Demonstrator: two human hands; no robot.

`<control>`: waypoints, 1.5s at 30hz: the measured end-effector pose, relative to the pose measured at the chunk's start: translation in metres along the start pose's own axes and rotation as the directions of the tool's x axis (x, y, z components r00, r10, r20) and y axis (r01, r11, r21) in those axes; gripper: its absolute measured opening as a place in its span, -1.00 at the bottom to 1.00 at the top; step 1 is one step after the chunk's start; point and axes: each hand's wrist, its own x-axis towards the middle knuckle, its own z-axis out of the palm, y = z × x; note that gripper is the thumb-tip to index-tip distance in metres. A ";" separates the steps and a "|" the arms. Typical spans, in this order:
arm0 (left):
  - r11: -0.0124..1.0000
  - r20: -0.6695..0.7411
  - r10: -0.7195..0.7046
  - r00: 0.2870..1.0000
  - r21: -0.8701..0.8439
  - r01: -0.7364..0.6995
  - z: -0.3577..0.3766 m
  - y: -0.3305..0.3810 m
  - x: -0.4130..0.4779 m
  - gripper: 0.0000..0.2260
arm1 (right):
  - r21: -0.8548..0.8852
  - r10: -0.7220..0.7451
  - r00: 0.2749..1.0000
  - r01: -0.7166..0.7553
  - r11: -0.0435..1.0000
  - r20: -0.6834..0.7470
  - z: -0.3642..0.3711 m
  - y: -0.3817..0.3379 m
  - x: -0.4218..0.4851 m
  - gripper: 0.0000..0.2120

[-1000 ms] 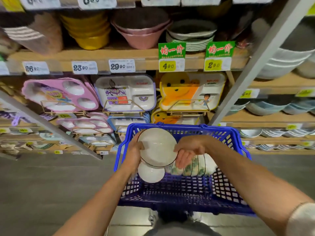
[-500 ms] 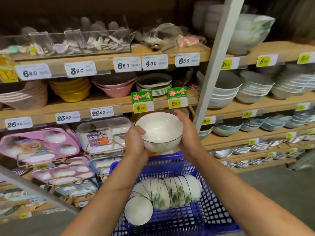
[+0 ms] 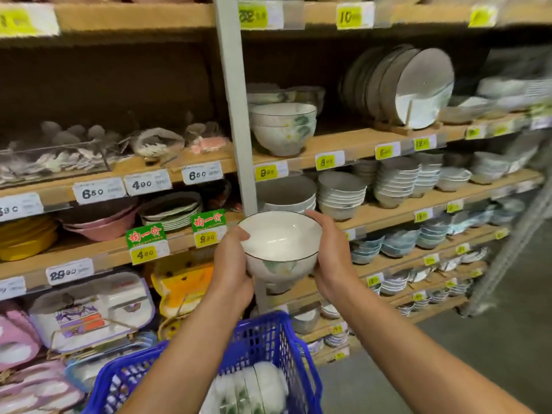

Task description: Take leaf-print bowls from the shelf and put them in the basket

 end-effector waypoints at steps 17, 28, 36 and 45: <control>0.998 0.077 -0.003 0.997 0.064 -0.002 0.219 -0.083 -0.022 -0.86 | 0.048 -0.104 0.993 0.107 0.993 -0.061 -0.195 -0.128 0.059 -0.66; 0.997 0.084 0.075 0.994 0.029 -0.078 0.282 -0.074 0.059 -0.88 | 0.100 -0.140 0.990 0.142 0.985 -0.029 -0.184 -0.173 0.155 -0.61; 0.980 0.120 0.167 0.979 0.088 -0.178 0.317 -0.037 0.145 -0.78 | 0.125 -0.116 0.993 0.114 0.986 0.009 -0.143 -0.206 0.248 -0.58; 0.939 0.048 0.301 0.952 0.156 -0.305 0.333 -0.011 0.212 -0.67 | 0.144 -0.023 0.995 0.009 0.990 0.094 -0.101 -0.218 0.333 -0.57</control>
